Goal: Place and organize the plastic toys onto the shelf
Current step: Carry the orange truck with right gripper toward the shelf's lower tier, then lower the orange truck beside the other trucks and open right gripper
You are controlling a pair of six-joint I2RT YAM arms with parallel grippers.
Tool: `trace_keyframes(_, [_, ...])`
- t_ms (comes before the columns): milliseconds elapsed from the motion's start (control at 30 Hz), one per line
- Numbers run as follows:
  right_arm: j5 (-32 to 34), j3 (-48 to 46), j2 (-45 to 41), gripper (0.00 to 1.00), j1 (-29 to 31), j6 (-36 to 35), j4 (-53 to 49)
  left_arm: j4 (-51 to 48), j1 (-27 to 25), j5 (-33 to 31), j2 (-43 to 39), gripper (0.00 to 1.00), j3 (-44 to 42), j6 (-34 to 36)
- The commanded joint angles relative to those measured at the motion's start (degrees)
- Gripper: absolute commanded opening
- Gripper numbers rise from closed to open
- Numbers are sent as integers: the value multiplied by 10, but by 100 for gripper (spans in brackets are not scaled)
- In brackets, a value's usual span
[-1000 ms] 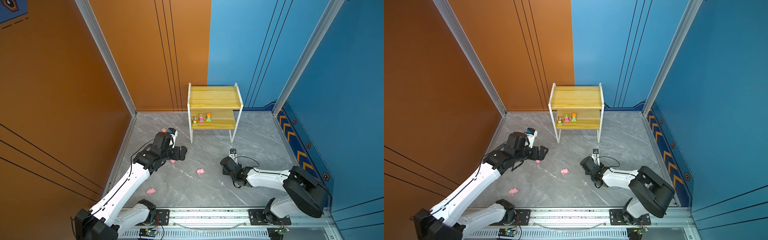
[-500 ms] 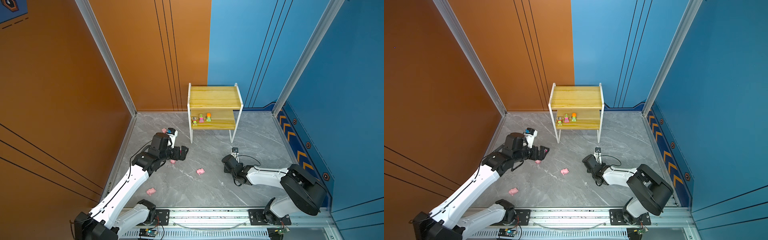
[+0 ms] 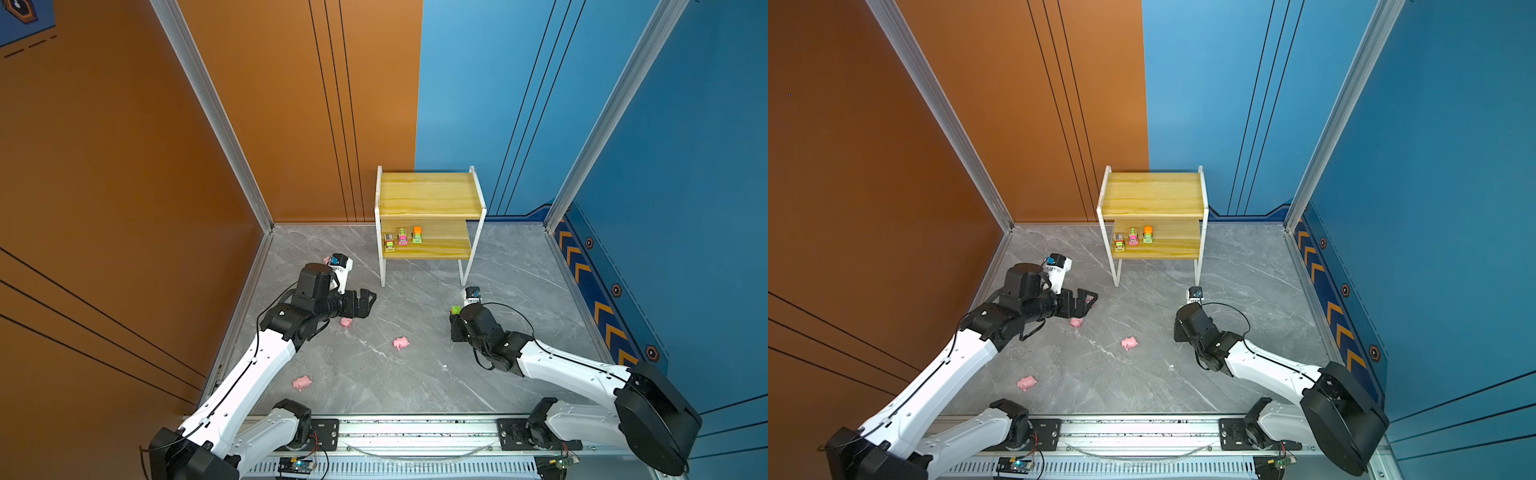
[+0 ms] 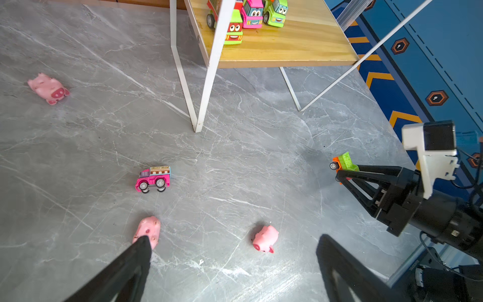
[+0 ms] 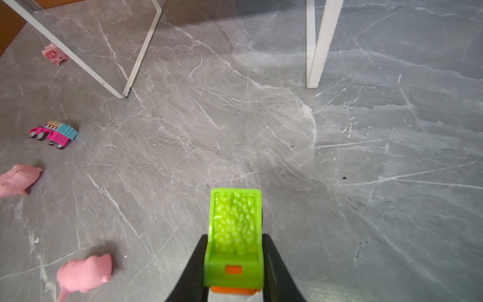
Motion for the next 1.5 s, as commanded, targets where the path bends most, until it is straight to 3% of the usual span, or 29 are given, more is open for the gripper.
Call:
trace_keyframes(0, [-40,31,-23,24,-3,-29,-51,7,6,24,-11,100,-3,-3])
trace_keyframes(300, [-36,140,-8,24,3,-55,-68,8,23,24,-19,100,-3,-1])
trace_keyframes(733, [44,300,139,24,-1,-90,-23,7,43,36,-22,100,-3,-6])
trace_keyframes(1467, [90,401,306,24,-51,-129,84,7,49,47,-9,99,-1,-6])
